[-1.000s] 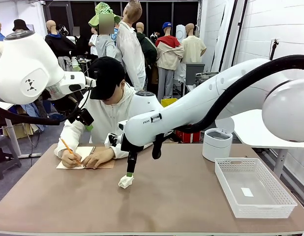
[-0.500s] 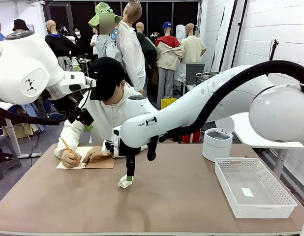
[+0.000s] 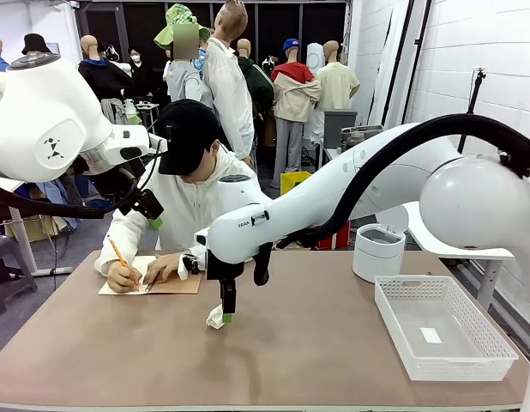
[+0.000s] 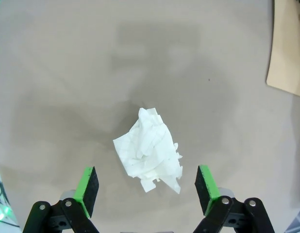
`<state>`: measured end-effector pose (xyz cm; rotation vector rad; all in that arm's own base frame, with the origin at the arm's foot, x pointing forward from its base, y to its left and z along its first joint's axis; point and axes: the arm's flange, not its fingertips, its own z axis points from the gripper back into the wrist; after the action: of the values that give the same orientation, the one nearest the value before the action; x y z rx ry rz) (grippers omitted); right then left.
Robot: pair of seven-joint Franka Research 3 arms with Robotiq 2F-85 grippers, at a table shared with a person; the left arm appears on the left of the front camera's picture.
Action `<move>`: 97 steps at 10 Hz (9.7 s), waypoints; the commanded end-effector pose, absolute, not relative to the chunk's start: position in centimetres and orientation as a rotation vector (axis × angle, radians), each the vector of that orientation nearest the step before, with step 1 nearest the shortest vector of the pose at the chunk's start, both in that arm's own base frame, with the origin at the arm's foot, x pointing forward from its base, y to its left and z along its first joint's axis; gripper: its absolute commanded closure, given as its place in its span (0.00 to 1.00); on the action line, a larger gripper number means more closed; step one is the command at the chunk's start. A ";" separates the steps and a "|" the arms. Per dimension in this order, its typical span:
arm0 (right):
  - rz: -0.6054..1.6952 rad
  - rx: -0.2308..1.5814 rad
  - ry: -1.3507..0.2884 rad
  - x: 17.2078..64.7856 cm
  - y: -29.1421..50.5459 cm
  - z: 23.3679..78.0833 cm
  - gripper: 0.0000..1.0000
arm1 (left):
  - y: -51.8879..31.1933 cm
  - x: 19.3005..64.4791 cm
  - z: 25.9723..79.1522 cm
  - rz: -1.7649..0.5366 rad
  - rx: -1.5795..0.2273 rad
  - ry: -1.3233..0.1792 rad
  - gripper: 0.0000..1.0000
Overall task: Sort the paper based on its condition.
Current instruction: If a person hands you a paper, place it in the Organizing basket , and if it's crumpled, put it in the Trash can.
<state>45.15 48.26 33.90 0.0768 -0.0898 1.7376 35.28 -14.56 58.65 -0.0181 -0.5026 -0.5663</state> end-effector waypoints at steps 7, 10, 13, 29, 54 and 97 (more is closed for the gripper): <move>1.756 0.029 -0.042 46.5 49.8 32.4 0.00 | -14.4 35.3 58.7 -0.564 -0.022 -0.508 0.00; 1.741 0.041 -0.036 46.9 50.0 31.8 0.00 | -14.4 35.3 58.7 -0.564 -0.022 -0.508 0.00; 1.724 0.045 -0.029 47.2 50.2 31.6 0.34 | -14.4 35.3 58.7 -0.564 -0.022 -0.508 0.00; 1.145 -0.101 -0.070 49.8 35.1 43.9 0.98 | -14.4 35.3 58.7 -0.564 -0.022 -0.508 0.00; 0.537 -0.621 -0.172 60.3 15.3 46.6 0.98 | -14.4 35.3 58.7 -0.564 -0.022 -0.508 0.00; 0.895 -0.122 -0.357 54.9 19.4 52.7 0.00 | -14.4 35.3 58.7 -0.564 -0.022 -0.508 0.00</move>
<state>56.60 21.15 53.37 -0.2080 -0.3410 0.8285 35.30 -14.52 58.65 -0.0174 -0.5026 -0.5652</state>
